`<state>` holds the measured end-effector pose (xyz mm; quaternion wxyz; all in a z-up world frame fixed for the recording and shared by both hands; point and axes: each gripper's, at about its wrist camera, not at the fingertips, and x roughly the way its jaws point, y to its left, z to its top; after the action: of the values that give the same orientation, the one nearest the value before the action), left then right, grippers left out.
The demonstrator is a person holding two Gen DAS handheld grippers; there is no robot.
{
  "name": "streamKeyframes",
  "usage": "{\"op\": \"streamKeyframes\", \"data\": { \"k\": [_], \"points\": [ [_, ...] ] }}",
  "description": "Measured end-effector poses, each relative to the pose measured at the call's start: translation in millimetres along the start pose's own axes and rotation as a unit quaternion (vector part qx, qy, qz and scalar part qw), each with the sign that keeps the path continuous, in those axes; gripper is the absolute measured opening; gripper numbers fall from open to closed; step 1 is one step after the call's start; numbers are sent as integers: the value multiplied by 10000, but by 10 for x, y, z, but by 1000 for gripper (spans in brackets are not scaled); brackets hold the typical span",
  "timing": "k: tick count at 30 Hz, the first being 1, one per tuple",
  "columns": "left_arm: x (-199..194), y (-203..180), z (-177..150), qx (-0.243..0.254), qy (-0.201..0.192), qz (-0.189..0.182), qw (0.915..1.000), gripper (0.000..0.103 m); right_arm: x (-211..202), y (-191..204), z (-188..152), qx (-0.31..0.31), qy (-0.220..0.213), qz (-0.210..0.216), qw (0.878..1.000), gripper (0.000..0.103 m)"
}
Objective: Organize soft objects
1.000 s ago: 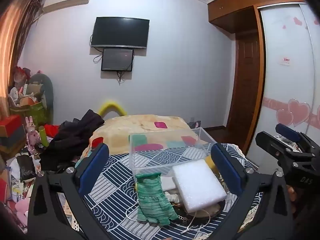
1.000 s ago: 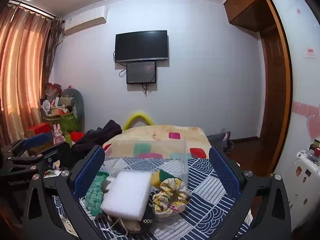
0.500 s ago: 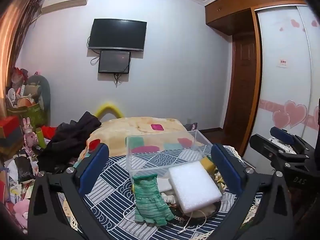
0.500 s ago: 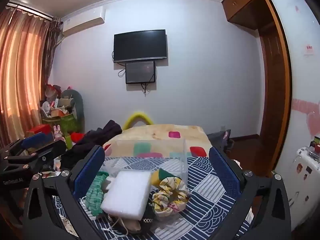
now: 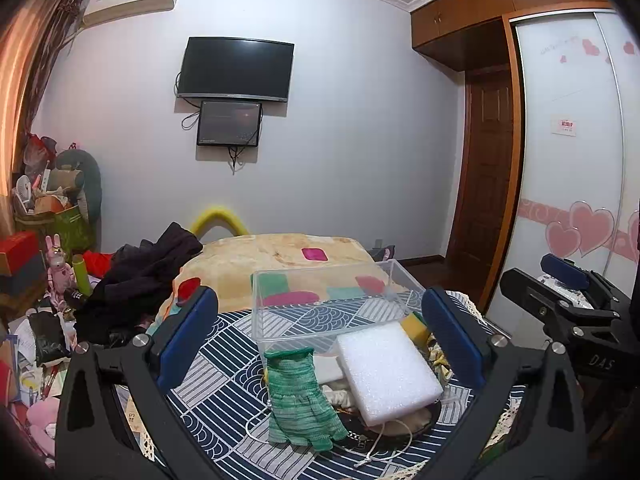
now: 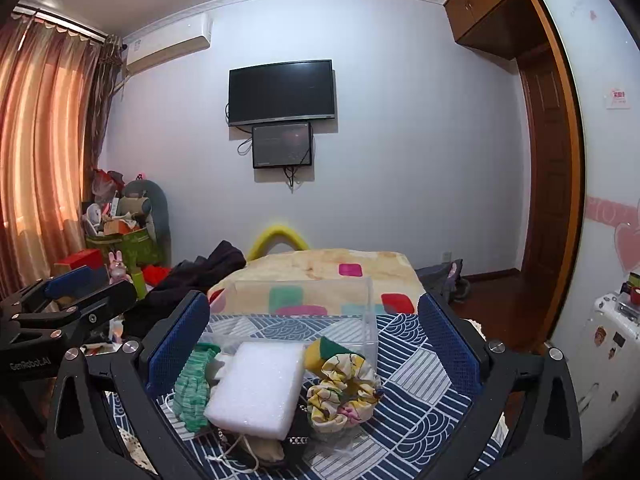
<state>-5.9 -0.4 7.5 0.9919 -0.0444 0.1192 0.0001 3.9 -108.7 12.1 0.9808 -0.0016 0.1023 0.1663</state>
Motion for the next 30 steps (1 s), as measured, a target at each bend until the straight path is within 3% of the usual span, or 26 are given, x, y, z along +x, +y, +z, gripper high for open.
{"op": "streamKeyframes", "data": {
  "k": [30],
  "points": [
    [-41,-7,11,-33,-36,-50,10000,103,-27,-6,29,48,-27,36,10000,103]
  ]
}}
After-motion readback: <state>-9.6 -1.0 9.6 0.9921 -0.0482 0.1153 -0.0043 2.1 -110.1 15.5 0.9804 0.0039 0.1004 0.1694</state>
